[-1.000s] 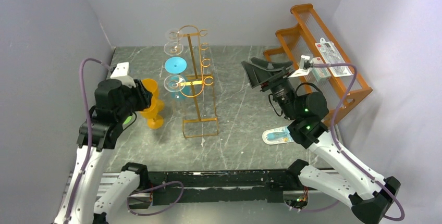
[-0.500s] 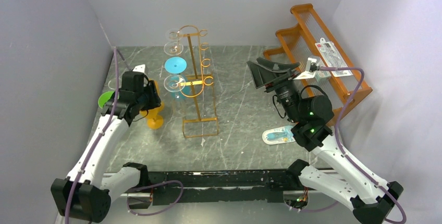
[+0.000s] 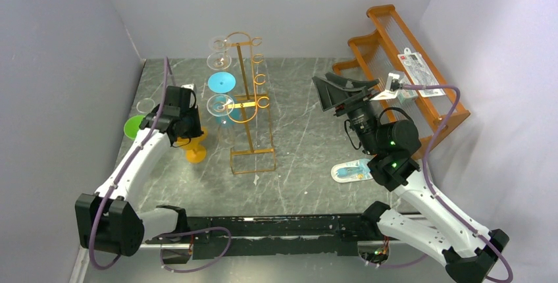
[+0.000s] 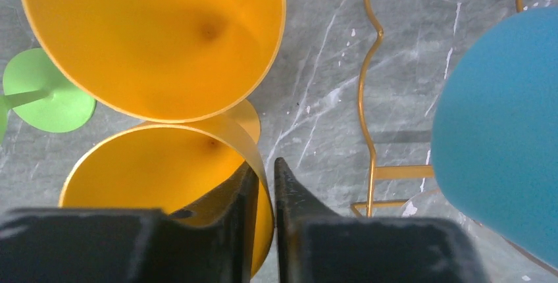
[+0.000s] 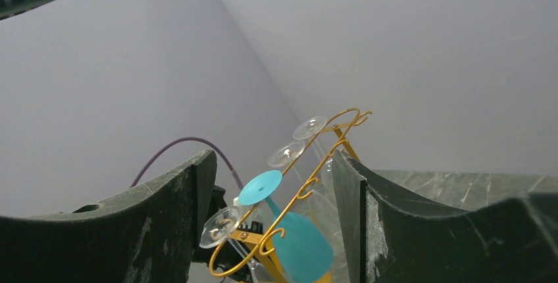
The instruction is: Place the wine glass upside down on the wine glass rack
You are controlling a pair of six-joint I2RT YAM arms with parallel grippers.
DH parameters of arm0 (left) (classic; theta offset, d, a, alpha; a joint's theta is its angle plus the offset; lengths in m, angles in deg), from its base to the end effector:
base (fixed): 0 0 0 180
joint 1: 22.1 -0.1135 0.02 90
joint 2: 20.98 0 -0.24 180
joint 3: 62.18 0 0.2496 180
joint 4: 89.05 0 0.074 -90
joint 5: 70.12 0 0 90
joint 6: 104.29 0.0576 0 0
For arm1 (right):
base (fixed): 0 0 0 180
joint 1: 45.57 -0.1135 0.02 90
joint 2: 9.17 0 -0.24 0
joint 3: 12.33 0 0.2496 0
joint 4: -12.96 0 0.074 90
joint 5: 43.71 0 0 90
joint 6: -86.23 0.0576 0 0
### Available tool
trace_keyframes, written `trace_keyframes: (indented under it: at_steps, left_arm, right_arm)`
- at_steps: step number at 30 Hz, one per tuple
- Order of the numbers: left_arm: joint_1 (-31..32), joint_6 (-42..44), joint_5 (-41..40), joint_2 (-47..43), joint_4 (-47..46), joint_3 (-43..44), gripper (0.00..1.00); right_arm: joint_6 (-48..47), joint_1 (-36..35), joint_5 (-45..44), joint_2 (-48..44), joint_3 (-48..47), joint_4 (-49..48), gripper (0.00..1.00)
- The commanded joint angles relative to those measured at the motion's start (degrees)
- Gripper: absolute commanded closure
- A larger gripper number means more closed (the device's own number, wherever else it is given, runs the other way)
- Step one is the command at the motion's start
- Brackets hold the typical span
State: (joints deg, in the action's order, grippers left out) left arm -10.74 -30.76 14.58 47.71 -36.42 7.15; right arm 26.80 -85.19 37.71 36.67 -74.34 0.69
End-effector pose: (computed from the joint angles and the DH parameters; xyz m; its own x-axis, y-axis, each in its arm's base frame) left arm 0.2591 -0.0466 0.2364 -0.7806 -0.1311 -0.6112 -0.0844 0.9909 -0.1048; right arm 0.1655 0.1258 0.4176 0.0466 0.6914 -0.7210 -0.6425 0.5734 0.5084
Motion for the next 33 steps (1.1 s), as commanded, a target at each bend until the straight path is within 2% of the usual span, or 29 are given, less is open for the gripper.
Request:
trace_keyframes:
  at_steps: [1,3,8,17,29,33]
  left_arm:
    - [0.2,1.1,-1.2,-0.4,2.6,3.2,0.87]
    - [0.2,1.4,-2.2,-0.7,3.7,3.7,0.95]
    - [0.2,2.9,-7.2,-3.0,7.4,5.8,0.95]
    - [0.3,3.2,-8.8,-8.1,13.9,10.6,0.95]
    - [0.3,2.4,-7.4,-11.2,16.8,31.5,0.95]
    - [0.2,4.5,-8.1,-10.5,11.6,37.7,0.95]
  right_arm:
    - [-1.0,-0.2,-1.3,-0.3,0.8,0.4,0.31]
    - [-0.8,-0.2,-1.0,-0.2,0.8,0.2,0.31]
    - [-0.6,-0.2,-1.0,-0.4,0.9,0.3,0.31]
    - [0.6,-0.2,0.1,0.1,0.3,-0.1,0.31]
    - [1.5,-0.2,-0.1,-1.9,-0.3,1.8,0.31]
    - [2.1,-0.2,0.2,-1.8,-0.5,1.8,0.31]
